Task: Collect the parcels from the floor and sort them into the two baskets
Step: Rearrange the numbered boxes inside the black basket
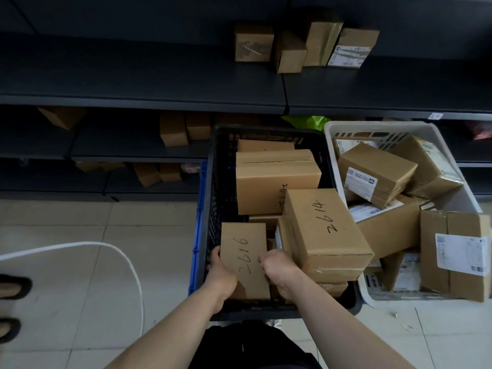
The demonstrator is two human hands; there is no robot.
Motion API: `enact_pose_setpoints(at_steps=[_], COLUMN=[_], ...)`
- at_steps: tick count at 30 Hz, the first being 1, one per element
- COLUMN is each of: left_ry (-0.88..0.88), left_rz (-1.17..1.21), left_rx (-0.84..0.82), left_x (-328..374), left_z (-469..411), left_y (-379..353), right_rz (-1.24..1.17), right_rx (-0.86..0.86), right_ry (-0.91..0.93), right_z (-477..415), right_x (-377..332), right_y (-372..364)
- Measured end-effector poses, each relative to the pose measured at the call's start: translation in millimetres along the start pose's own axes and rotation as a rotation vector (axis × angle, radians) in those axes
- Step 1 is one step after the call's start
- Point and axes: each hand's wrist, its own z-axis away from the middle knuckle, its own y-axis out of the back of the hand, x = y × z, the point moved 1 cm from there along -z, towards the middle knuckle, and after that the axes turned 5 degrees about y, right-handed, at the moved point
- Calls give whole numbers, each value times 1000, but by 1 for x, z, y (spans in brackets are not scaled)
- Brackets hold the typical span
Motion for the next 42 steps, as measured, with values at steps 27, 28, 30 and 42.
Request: enact_pose_setpoints(at_steps=[27,28,30,42], left_ry=[-62,-63,-65,5], left_rz=[-290,-300,-329,-388], left_rx=[106,99,92,-12], left_x=[-5,-3,1,10], left_z=[-9,-9,-9,-8], left_y=[-6,-6,-6,-5], right_rz=[667,703,727,925], right_rx=[-79,-93,-140,-129], right_ry=[128,125,102,242], right_z=[-16,-17,-19,-21], right_x=[4,4,1,5], right_y=[-15,-15,-15,-15])
